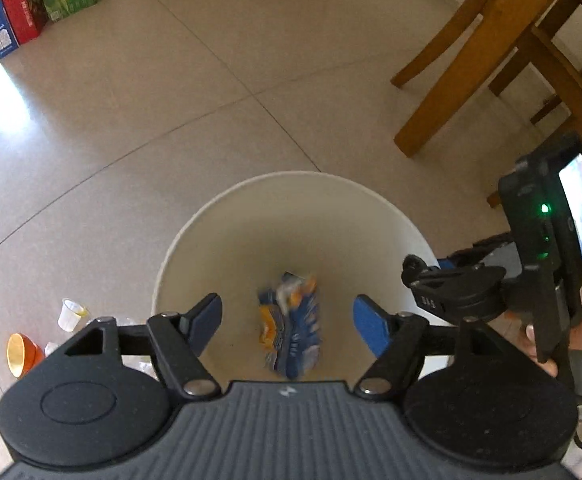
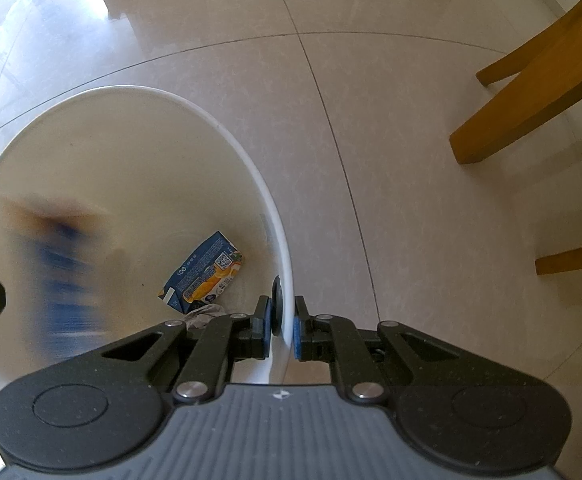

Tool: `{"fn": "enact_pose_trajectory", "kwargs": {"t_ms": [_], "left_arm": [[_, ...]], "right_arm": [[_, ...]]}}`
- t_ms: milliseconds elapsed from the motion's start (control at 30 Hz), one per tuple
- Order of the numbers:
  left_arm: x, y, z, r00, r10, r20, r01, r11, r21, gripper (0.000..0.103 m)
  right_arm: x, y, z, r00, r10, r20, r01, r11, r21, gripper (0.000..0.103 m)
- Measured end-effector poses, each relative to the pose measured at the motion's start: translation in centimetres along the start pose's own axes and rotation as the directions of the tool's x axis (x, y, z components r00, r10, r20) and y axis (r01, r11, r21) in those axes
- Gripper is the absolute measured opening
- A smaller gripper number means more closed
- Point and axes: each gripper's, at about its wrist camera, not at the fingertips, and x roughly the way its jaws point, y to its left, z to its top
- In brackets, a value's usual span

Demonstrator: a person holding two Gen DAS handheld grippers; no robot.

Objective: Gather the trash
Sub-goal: 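Carry the second carton over the bucket and open the left tool, then move the left tool back toward the plastic wrap and milk-tea cup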

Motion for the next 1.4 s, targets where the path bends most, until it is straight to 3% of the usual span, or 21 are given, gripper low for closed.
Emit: {"fn": "enact_pose_trajectory", "kwargs": {"t_ms": [133,300,433,567,767,1100,1267,1400], "left_arm": [[-1.9,2.2,-0.8,0.998,0.040,0.046,-0.038,0.999,-0.033,0.091],[-3.1,6.9,-3.2,0.987,0.147,0.067,-0.140,0.984,-0.106,0.091],[-2.6,11.1,-5.5,0.982,0.189,0.027,-0.179,0.961,-0.209,0.091],[-1.3,13.6,-7.6,0.979,0.203,0.008,-0.196,0.951,-0.239,0.091],[2.7,15.1,-11.4,0.973,0.231,0.022,-0.221,0.953,-0.205,0.094],[10.8,16.5,-18.0,0.970,0.235,-0.060,-0.242,0.956,-0.164,0.094],[12.8,15.8,-18.7,0.970,0.243,-0.018,-0.243,0.962,-0.127,0.094],[14.3,16.3,-18.3,0.971,0.240,0.020,-0.231,0.953,-0.198,0.096]], "right_arm": [[0.0,0.0,-0.1,1.000,0.001,0.002,-0.001,1.000,0.000,0.012],[0.0,0.1,0.0,1.000,0.001,0.003,-0.001,1.000,0.001,0.012],[0.0,0.1,-0.1,1.000,-0.001,0.002,0.001,1.000,0.004,0.012],[0.0,0.1,0.0,1.000,-0.002,0.000,0.002,1.000,0.004,0.012],[0.0,0.1,0.0,1.000,-0.002,0.002,0.002,1.000,0.005,0.012],[0.0,0.1,0.0,1.000,-0.001,0.002,0.001,1.000,0.006,0.012],[0.1,0.1,-0.1,1.000,-0.001,0.002,0.001,1.000,0.006,0.012],[0.1,0.1,0.0,1.000,-0.004,0.000,0.004,1.000,0.008,0.012]]}}
